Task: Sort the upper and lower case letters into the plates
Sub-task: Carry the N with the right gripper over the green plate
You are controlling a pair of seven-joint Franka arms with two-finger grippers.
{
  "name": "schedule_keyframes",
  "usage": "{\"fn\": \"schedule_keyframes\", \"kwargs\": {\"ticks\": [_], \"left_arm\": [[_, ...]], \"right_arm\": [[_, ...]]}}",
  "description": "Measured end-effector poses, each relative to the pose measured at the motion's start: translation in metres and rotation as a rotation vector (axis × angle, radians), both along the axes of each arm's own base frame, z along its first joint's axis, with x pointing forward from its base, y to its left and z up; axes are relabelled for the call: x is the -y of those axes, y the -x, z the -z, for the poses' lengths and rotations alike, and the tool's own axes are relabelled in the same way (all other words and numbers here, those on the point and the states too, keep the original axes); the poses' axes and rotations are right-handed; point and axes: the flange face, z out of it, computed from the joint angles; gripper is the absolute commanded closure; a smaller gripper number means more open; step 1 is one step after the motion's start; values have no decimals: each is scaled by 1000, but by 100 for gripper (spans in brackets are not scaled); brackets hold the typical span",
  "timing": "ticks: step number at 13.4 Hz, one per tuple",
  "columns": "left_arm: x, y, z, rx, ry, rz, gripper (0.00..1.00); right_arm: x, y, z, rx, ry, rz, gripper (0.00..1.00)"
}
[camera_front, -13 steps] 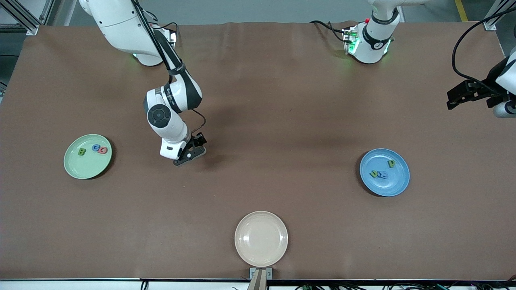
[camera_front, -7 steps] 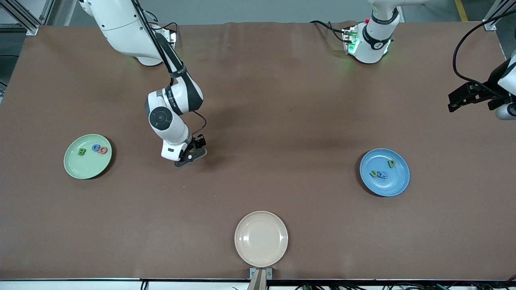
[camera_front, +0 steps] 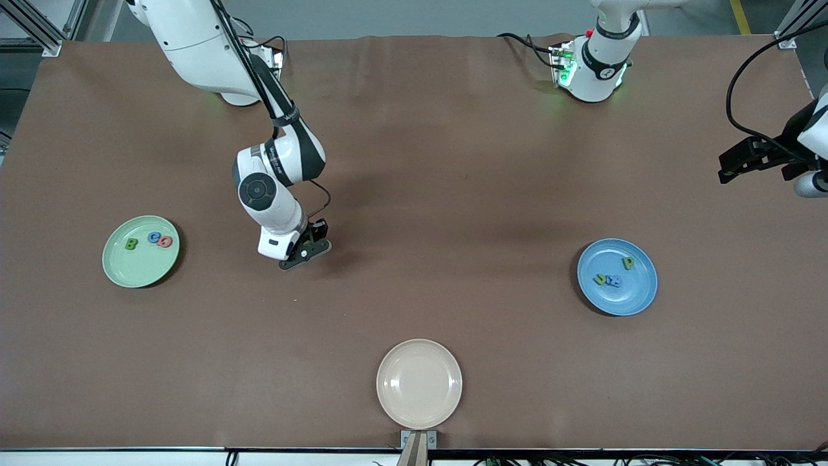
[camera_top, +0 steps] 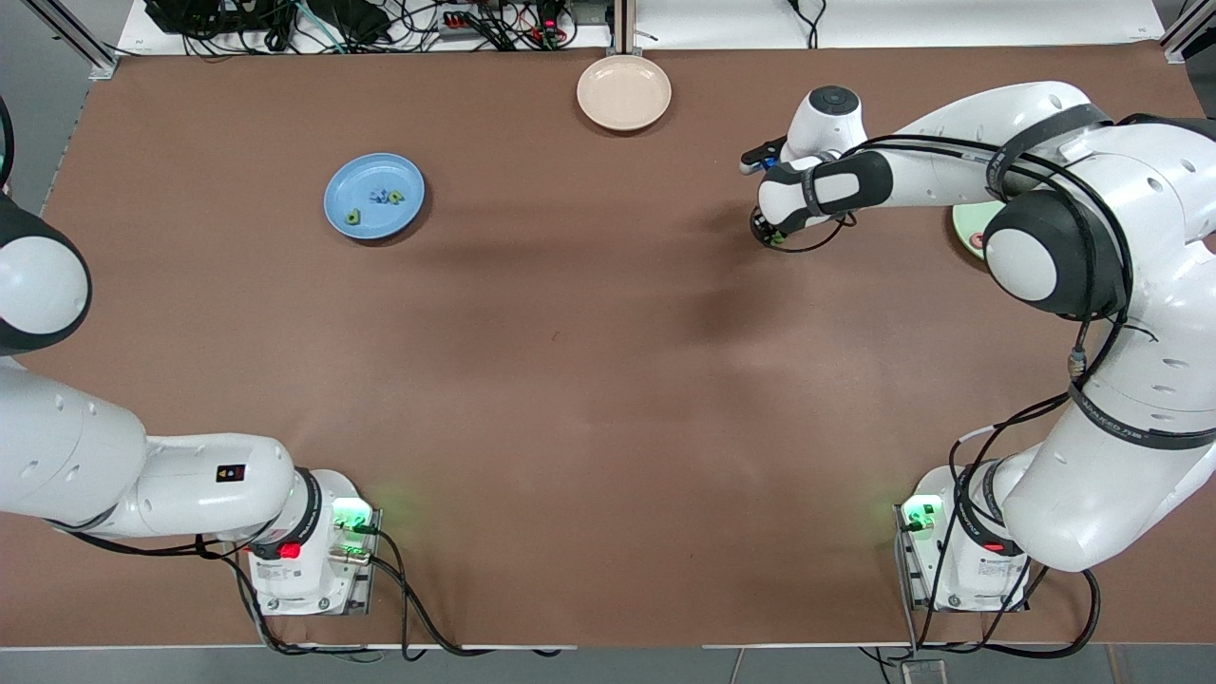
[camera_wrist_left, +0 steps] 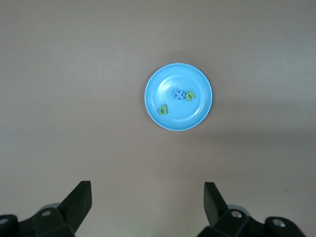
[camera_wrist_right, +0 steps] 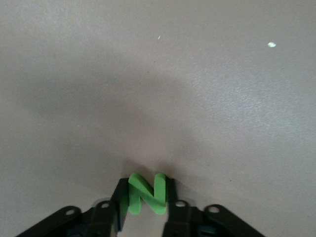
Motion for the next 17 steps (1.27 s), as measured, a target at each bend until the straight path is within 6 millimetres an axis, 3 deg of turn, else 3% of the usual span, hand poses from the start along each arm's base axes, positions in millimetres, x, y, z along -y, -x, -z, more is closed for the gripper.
{"fn": "schedule_keyframes", "kwargs": {"ticks": [1,6,9,12,14,17], "left_arm": [[0,-2,2,1,0,0,0],[3,-6,4,14,2,8,0],[8,-6,1,25,3,16,0],[11,-5,0,27,20,20,0],[12,-5,-1,28,25,20,0],[11,-4,-2,30,25,19,0]], "right_arm": [[0,0,0,0,0,0,84],[2,-2,-1,3,0,5,87],[20,-13,-20,-45,10,38,87],[78,-36,-66,-100,-6,42,87],[139,-51,-91,-115,-23,39,87],[234,-62,-98,-107,-1,44,87]]}}
